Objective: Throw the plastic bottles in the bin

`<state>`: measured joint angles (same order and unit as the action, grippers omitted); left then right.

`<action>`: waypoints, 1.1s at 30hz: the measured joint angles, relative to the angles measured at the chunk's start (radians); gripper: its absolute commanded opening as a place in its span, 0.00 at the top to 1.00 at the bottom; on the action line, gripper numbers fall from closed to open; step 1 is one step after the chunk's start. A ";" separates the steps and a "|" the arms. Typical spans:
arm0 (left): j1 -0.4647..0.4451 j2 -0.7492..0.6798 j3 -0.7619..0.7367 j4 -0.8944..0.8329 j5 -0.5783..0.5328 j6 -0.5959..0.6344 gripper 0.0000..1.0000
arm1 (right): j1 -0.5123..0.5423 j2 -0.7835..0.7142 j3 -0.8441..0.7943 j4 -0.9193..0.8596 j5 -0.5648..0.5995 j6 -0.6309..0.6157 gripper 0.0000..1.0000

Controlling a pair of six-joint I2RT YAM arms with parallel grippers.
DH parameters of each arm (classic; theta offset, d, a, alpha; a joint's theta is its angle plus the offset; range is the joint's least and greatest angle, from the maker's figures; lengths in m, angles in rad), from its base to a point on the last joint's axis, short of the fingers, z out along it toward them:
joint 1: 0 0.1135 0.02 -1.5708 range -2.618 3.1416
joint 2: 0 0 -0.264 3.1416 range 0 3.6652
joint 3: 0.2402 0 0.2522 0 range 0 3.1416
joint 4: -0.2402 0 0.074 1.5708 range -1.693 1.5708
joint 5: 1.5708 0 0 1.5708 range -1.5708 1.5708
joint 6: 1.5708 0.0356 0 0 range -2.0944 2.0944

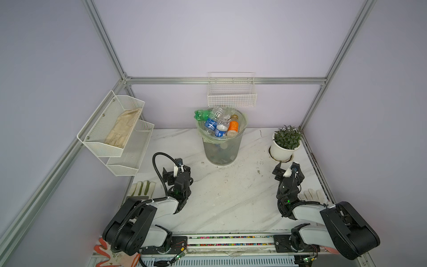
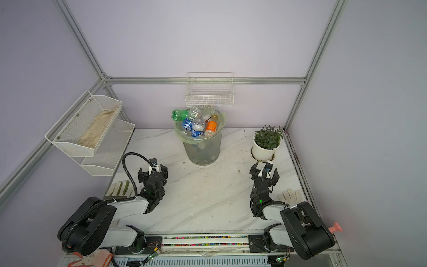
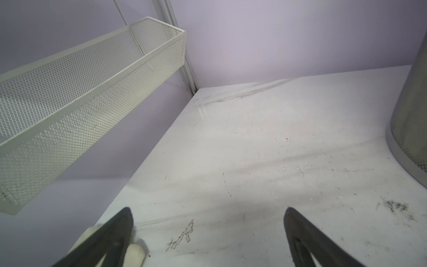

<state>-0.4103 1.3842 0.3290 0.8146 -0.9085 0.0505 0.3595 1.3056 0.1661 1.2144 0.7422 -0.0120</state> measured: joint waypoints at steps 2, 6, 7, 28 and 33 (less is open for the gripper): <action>0.002 0.023 0.000 0.057 0.000 0.018 0.00 | -0.006 0.022 0.000 0.040 0.001 0.002 0.03; 0.004 0.088 -0.008 0.180 0.001 0.048 0.00 | -0.020 0.068 0.000 0.103 0.018 0.022 0.03; 0.004 0.101 -0.013 0.208 0.000 0.059 0.00 | -0.026 0.080 0.000 0.118 0.021 0.029 0.03; 0.011 0.132 -0.068 0.440 -0.026 0.118 0.00 | -0.054 0.461 0.012 0.359 -0.014 -0.019 0.03; 0.016 0.166 -0.090 0.538 -0.027 0.156 0.00 | -0.055 0.479 0.026 0.369 -0.116 -0.065 0.03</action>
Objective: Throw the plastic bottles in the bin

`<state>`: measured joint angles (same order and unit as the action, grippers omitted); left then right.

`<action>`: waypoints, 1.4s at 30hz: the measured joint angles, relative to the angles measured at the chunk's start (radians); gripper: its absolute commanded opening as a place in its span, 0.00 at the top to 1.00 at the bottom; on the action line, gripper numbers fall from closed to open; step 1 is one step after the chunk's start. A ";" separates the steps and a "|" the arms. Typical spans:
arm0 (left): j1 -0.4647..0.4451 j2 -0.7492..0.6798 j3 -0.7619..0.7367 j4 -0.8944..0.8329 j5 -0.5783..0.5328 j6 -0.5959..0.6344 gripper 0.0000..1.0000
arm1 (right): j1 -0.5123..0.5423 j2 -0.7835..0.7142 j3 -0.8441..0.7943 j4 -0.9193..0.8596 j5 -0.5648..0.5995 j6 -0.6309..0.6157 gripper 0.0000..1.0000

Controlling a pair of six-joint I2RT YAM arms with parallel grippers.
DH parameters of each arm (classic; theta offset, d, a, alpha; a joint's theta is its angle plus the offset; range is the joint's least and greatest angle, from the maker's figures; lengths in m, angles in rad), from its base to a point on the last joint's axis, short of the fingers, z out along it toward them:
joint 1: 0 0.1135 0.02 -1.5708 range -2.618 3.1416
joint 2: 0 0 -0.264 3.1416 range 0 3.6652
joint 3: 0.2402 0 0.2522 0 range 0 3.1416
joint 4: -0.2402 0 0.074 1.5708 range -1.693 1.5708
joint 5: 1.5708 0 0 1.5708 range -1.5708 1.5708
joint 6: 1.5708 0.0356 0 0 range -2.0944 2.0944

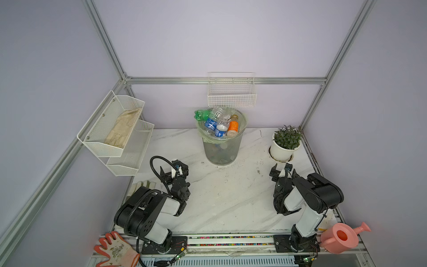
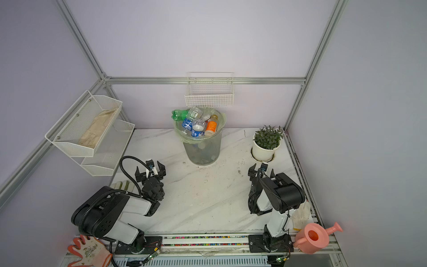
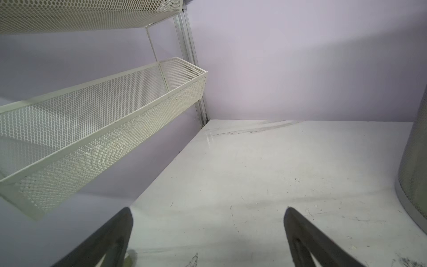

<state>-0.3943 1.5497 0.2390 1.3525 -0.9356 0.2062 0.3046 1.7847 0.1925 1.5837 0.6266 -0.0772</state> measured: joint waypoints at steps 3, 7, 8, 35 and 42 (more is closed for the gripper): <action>0.020 0.045 -0.008 0.044 0.022 0.005 0.00 | 0.000 0.043 0.019 0.006 -0.078 -0.032 0.03; 0.071 0.094 -0.008 0.054 0.046 0.003 0.00 | -0.004 0.074 0.034 0.005 -0.139 -0.051 0.03; 0.074 0.095 -0.008 0.055 0.050 0.003 0.00 | -0.008 0.075 0.037 0.005 -0.147 -0.052 0.03; 0.354 0.036 0.067 -0.386 0.535 -0.225 0.00 | -0.195 0.011 0.254 -0.215 -0.328 0.070 0.03; 0.370 0.036 0.067 -0.400 0.573 -0.240 0.00 | -0.195 0.011 0.255 -0.229 -0.328 0.069 0.03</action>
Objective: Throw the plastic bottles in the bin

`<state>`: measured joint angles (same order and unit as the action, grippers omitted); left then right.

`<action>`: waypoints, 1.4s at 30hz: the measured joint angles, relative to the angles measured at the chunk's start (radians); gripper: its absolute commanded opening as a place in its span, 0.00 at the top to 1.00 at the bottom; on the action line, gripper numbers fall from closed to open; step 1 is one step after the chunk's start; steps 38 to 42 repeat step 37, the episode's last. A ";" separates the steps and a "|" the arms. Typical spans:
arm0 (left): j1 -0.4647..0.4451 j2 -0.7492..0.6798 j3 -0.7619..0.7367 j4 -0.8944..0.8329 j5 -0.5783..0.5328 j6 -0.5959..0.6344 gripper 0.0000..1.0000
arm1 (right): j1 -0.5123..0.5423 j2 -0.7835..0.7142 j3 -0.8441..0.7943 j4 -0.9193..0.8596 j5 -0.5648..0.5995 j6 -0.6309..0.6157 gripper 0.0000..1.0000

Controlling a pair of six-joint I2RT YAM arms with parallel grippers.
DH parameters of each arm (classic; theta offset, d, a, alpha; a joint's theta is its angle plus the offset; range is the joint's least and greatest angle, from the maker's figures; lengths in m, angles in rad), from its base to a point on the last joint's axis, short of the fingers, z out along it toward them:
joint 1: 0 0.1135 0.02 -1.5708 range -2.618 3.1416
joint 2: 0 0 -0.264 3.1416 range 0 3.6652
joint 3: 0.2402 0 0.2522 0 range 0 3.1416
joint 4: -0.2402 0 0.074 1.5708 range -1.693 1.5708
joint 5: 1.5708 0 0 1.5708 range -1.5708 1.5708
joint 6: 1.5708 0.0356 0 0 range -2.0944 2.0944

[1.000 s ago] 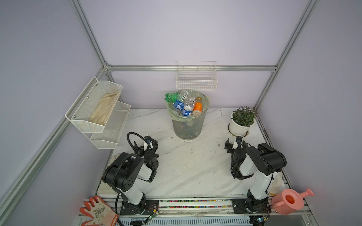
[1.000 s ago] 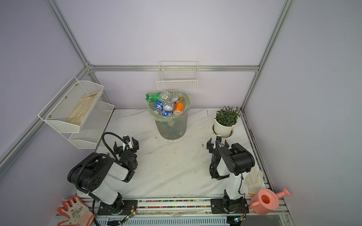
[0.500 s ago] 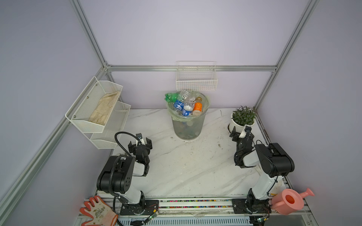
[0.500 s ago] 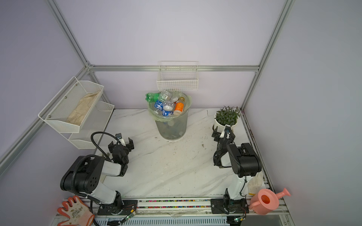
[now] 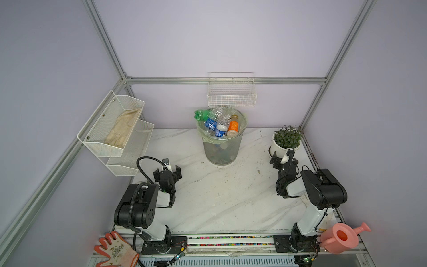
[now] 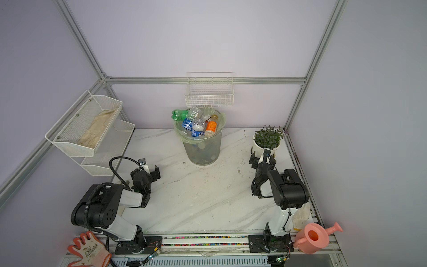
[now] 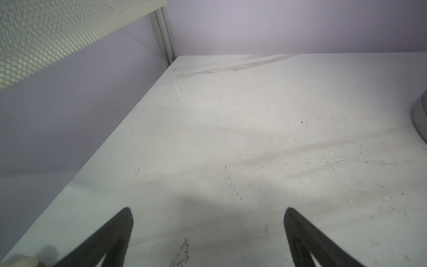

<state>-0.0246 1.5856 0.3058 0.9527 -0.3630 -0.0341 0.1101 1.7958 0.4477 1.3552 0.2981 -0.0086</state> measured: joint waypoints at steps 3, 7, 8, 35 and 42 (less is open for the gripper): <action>0.000 0.000 0.000 0.000 0.005 0.000 0.00 | 0.000 0.000 0.000 0.000 0.000 0.000 0.03; 0.000 0.000 0.000 0.000 0.009 0.000 0.00 | 0.000 0.000 0.000 0.000 0.000 0.000 0.03; 0.000 0.000 0.000 0.000 0.010 0.000 0.00 | 0.000 0.000 0.000 0.000 0.000 0.000 0.03; 0.000 0.000 0.000 0.000 0.019 0.000 0.00 | 0.000 0.000 0.000 -0.001 0.000 0.000 0.03; 0.000 0.000 0.000 0.000 0.019 0.000 0.00 | 0.000 0.000 0.000 -0.002 0.000 0.000 0.03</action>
